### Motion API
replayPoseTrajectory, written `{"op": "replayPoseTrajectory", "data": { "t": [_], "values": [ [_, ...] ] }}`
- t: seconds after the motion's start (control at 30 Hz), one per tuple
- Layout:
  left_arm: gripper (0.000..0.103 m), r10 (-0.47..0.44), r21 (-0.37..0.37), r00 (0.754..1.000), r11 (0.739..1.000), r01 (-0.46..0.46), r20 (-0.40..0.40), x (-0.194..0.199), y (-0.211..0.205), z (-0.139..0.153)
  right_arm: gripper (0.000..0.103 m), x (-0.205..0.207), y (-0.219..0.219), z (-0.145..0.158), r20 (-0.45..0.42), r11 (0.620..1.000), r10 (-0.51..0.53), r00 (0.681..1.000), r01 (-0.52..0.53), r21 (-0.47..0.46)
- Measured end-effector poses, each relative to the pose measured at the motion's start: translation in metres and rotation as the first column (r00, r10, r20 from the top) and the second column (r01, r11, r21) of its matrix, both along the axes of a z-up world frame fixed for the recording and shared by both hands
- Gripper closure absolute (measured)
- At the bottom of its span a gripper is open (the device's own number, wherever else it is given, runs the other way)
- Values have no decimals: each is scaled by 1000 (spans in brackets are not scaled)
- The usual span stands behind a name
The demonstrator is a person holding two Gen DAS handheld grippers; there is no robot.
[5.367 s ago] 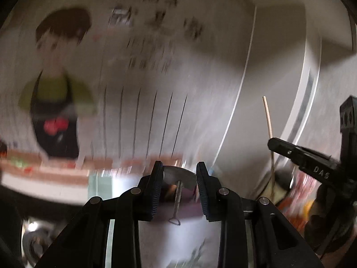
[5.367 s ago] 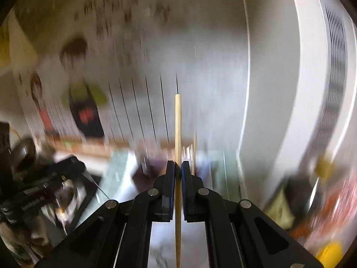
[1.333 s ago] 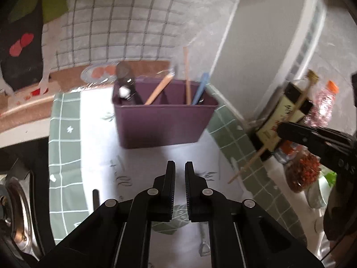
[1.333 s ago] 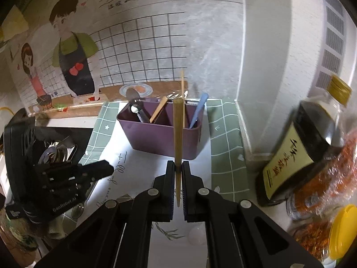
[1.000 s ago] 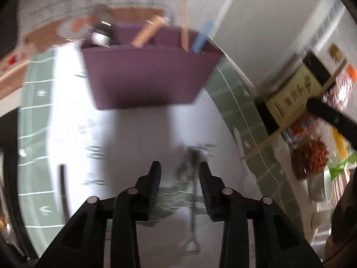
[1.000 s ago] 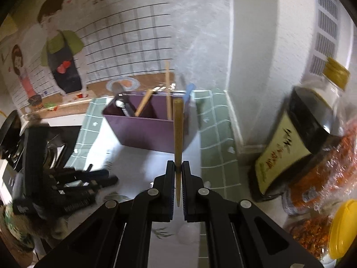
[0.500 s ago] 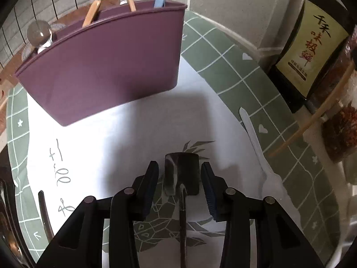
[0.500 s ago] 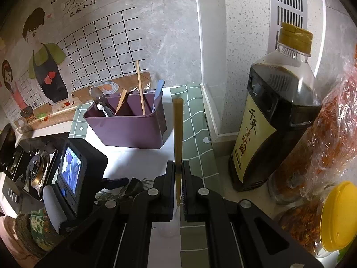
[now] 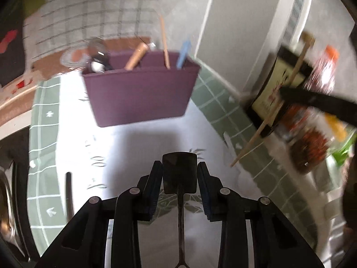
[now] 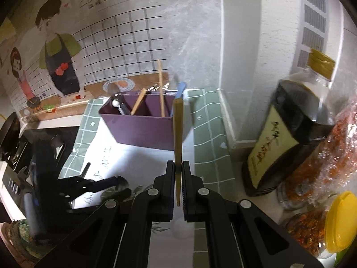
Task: Organize utensils
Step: 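Carry the spatula and chopstick over the purple caddy with both tools, then lower the spatula and chopstick into the caddy and open both tools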
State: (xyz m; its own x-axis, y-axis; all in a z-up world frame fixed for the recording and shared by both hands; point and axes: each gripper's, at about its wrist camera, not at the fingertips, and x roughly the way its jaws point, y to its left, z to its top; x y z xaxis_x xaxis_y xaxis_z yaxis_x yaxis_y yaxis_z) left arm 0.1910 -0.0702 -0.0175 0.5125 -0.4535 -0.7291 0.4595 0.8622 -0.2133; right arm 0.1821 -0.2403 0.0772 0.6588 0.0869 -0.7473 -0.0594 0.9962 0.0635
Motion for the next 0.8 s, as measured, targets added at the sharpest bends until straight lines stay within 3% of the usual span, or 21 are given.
{"op": "replayPoseTrajectory", "data": {
  "t": [0.3,0.43,0.57,0.63,0.7,0.8],
  "values": [
    [70,101,-48,992,994,-98,75,-3,44,40,97,12,29,-5,-12,999,50,999,-50,-19],
    [70,106,-124,979,989,-86,172,11,52,96,97,18,39,22,52,996,79,996,-77,-39],
    [70,160,-208,924,974,-90,348,33,51,172,97,31,47,85,196,992,117,974,-105,-71],
    [70,194,-222,881,969,-105,432,47,47,198,97,38,50,110,267,991,120,956,-100,-88],
    [70,217,-227,860,966,-121,462,64,40,207,97,48,50,125,317,991,116,941,-90,-95],
    [70,252,-254,855,956,-147,453,94,37,206,97,74,47,127,333,994,101,937,-81,-73]
  ]
}}
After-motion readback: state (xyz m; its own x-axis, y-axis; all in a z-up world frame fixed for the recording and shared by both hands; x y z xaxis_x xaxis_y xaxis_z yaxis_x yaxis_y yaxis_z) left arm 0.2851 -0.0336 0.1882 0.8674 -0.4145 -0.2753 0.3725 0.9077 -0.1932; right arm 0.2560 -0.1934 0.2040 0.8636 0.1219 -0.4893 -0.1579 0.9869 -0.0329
